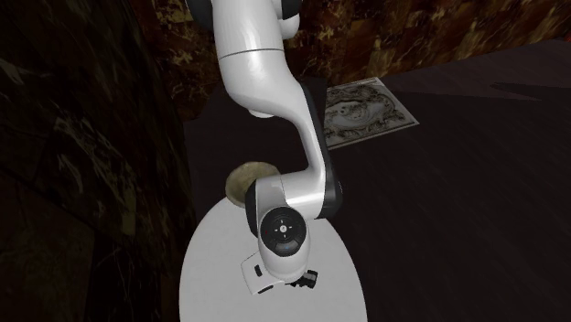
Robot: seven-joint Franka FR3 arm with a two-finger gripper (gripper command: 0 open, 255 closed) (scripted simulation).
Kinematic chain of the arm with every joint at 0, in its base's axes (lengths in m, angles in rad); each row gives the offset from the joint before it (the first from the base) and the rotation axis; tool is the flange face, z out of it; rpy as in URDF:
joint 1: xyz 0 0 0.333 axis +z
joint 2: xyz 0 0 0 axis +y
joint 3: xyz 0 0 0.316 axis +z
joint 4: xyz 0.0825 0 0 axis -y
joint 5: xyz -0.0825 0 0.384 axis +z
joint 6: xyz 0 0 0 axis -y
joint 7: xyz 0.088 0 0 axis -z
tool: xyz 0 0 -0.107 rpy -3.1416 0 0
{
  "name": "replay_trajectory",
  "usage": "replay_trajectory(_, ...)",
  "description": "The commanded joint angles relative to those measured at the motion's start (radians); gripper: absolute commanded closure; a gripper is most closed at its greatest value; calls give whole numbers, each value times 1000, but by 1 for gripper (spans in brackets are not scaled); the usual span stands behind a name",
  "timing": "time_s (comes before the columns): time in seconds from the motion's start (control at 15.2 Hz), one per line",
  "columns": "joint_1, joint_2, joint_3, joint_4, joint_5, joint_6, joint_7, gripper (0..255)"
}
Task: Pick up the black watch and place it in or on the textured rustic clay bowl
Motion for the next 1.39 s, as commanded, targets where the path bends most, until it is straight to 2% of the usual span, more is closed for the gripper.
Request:
replay_trajectory(0.0, 0, 0, 0, 0, 0, 0, 0, 255)
replay_trajectory(0.33, 0, 0, 0, 0, 0, 0, 0, 255)
replay_trajectory(1.32, -17, -157, 22, -40, 22, -116, -9, 255)
